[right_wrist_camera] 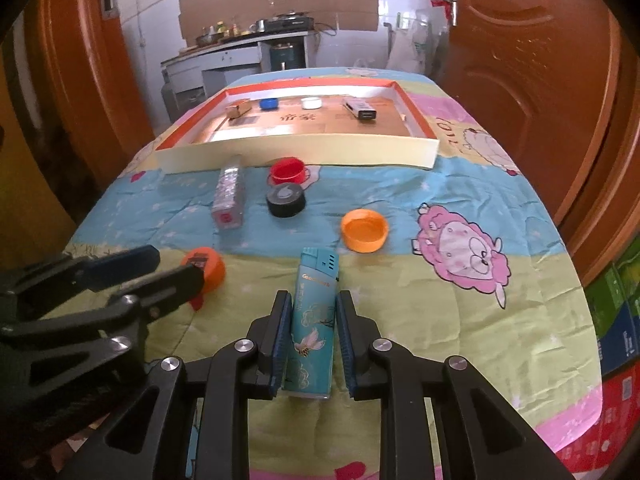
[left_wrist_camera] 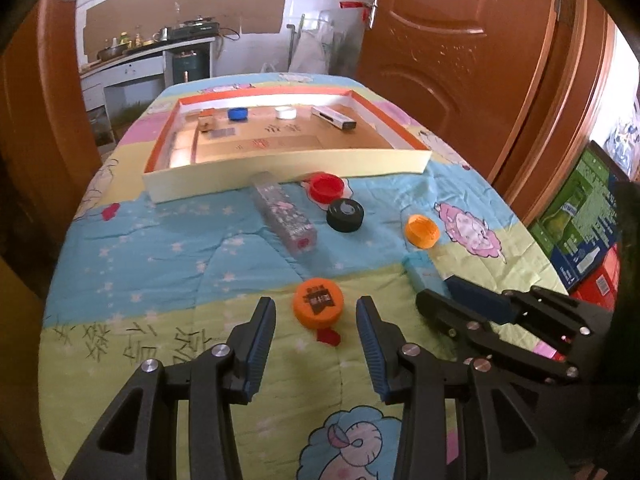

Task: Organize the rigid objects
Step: 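Close the right gripper on the teal lighter while the left grasps the labeled orange cap, then carry the teal lighter over the tray with the right tool while the left carries the orange cap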

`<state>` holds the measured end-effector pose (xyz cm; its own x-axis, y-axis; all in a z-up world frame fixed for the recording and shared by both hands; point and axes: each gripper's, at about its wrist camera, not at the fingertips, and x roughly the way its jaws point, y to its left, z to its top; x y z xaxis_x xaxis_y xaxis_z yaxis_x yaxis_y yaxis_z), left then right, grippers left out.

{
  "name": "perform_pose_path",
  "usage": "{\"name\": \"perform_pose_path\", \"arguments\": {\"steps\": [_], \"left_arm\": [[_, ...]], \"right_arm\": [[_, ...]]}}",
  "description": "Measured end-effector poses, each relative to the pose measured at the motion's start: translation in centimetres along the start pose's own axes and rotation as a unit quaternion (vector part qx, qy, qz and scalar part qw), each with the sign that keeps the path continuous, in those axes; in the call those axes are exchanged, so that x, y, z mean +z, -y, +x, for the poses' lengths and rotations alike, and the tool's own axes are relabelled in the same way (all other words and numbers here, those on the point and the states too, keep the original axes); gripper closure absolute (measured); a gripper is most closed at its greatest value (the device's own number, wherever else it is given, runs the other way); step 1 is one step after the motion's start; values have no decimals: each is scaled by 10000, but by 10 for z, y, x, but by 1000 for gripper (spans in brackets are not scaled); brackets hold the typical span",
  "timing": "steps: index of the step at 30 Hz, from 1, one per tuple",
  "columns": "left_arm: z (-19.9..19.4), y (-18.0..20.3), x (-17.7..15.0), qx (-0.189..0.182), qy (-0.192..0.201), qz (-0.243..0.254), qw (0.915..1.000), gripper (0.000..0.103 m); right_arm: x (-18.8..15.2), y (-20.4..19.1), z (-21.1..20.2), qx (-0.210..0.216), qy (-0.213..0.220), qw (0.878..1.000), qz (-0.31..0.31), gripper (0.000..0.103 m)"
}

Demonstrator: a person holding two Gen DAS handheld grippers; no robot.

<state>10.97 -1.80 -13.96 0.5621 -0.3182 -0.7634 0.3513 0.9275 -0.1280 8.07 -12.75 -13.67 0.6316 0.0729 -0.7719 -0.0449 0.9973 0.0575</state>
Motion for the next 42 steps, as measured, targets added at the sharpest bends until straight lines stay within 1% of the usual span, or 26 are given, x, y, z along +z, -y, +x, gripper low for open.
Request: {"name": "perform_pose_path", "arguments": {"steps": [8,12,14,15,16,25,31,37,42], "left_arm": [[24,2,3,156,-132,8,9998,61],[25,3,2,255,-50,23,9997,61],[23,2,0,353,-14,-19,9994,68],[22,1,0,409,7,-58,9991,72],[21,-1,-1,417,20,-111,9991,72],[14,-6,-3,313,84,-234,9992,72],[-3,-10,1,255,278,-299,9988,72],[-21,-14,10,250,449,-308,9982,72],[-25,-19,18,201,507,-422,9976,72]], "right_arm": [[0,14,-2,-50,43,9999,129,80],[-1,20,-2,-58,54,9998,185,80],[-1,20,-2,-48,54,9998,188,80],[-1,20,-2,-50,57,9998,181,80],[-1,21,-2,-47,59,9998,174,80],[-2,17,-4,-43,118,9998,145,80],[0,13,-8,13,179,9998,107,80],[10,10,-15,71,306,9995,73,80],[21,10,-20,78,428,9990,85,80]]}}
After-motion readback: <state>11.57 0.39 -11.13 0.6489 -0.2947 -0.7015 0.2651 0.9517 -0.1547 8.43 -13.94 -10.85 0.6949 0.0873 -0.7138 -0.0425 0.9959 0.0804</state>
